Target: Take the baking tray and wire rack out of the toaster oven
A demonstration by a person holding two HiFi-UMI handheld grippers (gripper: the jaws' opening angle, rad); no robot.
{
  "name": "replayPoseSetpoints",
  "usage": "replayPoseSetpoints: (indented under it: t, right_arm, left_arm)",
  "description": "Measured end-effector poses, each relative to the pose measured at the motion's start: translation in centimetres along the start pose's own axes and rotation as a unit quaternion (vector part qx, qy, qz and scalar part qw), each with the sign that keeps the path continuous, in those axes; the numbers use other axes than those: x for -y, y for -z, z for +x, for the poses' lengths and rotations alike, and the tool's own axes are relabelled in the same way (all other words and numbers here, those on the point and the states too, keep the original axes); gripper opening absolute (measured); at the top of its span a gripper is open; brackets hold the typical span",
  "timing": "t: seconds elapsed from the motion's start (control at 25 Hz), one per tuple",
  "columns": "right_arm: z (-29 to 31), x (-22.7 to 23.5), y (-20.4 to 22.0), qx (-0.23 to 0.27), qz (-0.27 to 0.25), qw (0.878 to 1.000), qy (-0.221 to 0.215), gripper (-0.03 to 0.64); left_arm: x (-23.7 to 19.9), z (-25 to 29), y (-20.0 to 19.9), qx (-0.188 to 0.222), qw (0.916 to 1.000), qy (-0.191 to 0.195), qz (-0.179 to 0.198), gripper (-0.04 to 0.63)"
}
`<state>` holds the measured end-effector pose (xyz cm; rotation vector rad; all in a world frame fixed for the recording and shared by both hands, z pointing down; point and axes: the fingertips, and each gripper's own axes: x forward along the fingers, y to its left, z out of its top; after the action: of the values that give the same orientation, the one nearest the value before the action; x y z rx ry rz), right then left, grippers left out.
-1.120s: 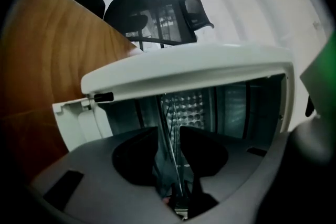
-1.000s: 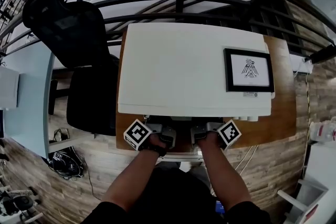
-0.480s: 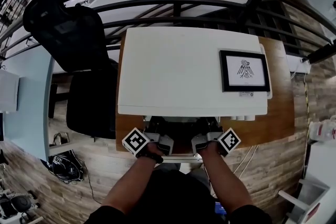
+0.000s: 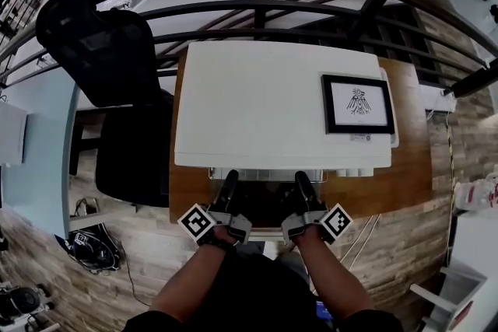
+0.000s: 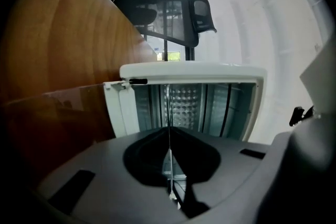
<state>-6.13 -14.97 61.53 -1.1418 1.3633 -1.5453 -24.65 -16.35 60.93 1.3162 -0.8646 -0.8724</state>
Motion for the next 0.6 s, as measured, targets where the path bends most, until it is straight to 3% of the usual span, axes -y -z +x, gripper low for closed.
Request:
replayPoseSetpoints:
  t: [0.28, 0.6]
  right_arm:
    - [-2.7, 0.5, 1.3, -0.020, 0.003, 1.000, 0.007, -0.003]
    - [-5.5, 0.2, 2.4, -0.037, 0.018, 0.999, 0.004, -0.003]
  left_arm:
    - [-0.6, -2.7, 0.9, -0.006, 1.0000, 0.001, 0.001, 0.020]
    - [-0.2, -1.9, 1.3, -0.007, 0.9998, 0.017, 0.001, 0.057]
